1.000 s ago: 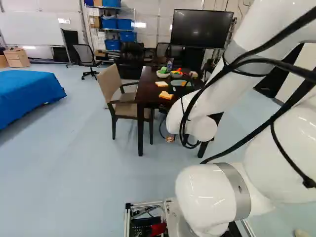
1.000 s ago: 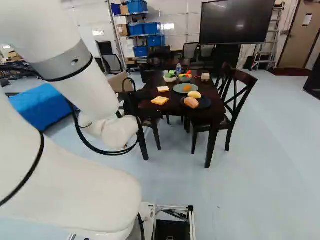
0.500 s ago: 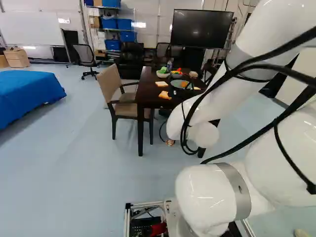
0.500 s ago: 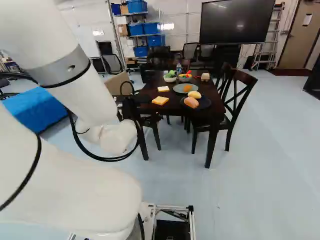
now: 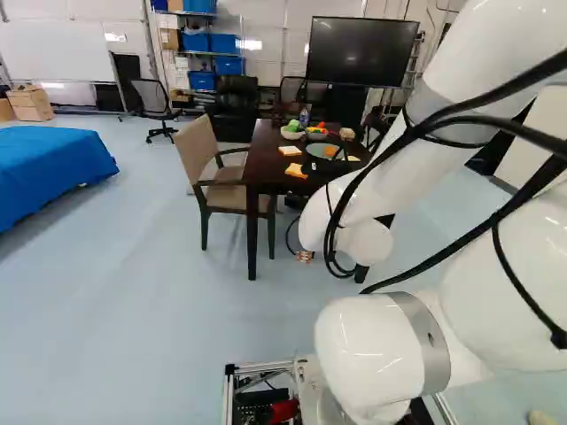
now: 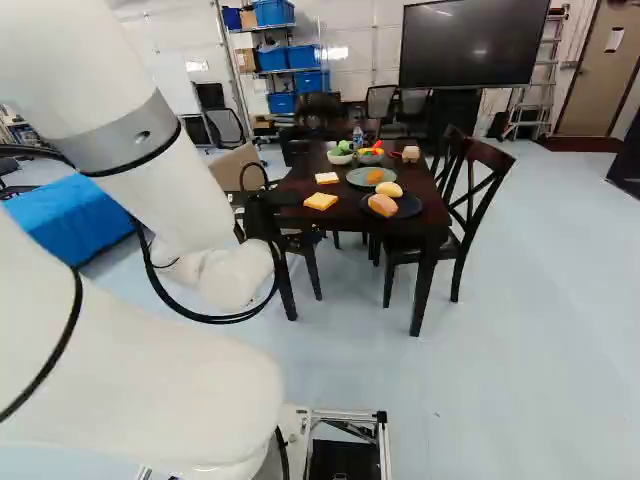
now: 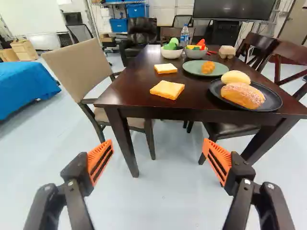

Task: Move the croissant to the empty plate

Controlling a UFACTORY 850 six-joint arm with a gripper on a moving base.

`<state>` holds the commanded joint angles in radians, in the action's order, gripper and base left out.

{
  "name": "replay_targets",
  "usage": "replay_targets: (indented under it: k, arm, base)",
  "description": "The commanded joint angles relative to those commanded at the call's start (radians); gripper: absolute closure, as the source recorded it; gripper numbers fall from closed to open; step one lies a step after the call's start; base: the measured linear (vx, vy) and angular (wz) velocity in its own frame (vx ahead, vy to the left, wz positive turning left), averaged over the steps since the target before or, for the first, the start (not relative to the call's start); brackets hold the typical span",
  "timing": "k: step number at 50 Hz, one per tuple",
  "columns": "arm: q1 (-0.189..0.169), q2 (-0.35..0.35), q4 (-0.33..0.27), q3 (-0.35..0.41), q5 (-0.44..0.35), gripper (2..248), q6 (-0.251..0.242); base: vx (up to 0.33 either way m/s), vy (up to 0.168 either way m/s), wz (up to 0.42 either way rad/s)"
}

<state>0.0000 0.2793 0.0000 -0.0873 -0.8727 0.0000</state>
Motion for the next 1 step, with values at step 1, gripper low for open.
replay_targets:
  k: [1]
  arm:
    - [0.000, 0.000, 0.000, 0.000, 0.000, 3, 0.000]
  base:
    - [0.000, 0.000, 0.000]
